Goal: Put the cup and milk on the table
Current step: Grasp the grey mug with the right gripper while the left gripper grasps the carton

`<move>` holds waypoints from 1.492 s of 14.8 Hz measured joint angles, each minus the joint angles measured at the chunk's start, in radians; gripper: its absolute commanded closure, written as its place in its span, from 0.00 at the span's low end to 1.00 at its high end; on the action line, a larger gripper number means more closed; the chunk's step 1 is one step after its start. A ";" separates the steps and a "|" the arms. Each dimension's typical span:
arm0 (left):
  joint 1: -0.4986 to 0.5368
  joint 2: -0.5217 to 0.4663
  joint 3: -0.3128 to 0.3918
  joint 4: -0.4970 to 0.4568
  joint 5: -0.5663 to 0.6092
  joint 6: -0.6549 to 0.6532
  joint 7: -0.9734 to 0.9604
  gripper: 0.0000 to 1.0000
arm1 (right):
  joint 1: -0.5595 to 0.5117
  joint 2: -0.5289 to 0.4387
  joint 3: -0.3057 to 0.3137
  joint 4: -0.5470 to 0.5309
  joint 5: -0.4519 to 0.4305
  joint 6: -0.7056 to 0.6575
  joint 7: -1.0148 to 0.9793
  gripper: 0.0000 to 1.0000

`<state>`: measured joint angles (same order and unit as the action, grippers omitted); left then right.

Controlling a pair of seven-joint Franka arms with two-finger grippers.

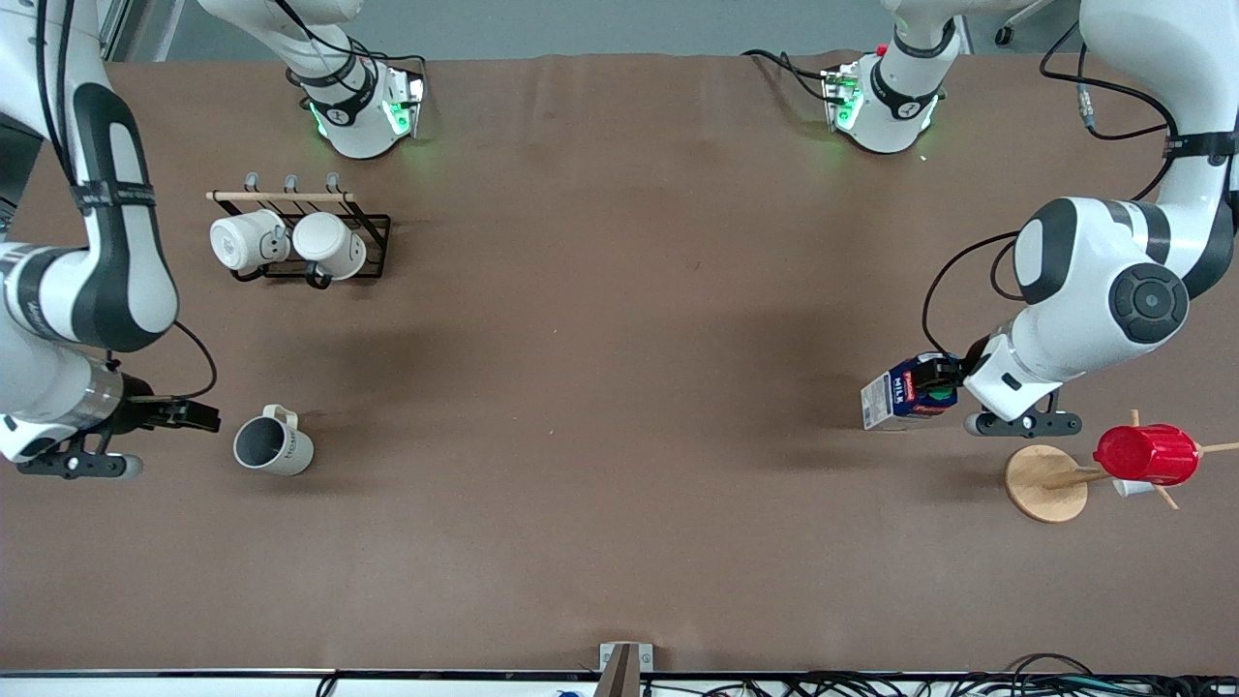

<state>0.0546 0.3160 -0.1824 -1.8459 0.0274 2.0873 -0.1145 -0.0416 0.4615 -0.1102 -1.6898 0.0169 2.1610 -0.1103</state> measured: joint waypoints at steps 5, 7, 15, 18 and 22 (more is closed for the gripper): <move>0.000 0.000 -0.001 -0.021 0.000 0.000 -0.001 0.41 | 0.002 0.060 0.001 -0.091 0.000 0.209 0.000 0.00; 0.000 0.000 -0.002 -0.021 0.000 0.001 -0.001 0.55 | 0.003 0.090 0.003 -0.092 0.000 0.239 0.000 0.00; -0.005 -0.003 -0.009 0.029 0.000 0.009 -0.003 0.66 | 0.016 0.121 0.008 -0.092 0.000 0.257 -0.001 0.60; -0.007 -0.007 -0.014 0.075 0.000 -0.022 -0.003 0.66 | 0.017 0.121 0.008 -0.092 0.000 0.253 0.000 1.00; -0.056 -0.011 -0.026 0.126 0.000 -0.082 -0.088 0.66 | 0.022 0.118 0.009 -0.081 0.000 0.215 -0.002 1.00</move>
<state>-0.0010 0.3051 -0.2081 -1.7199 0.0274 2.0055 -0.2029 -0.0192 0.5794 -0.1016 -1.7710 0.0166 2.3765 -0.1126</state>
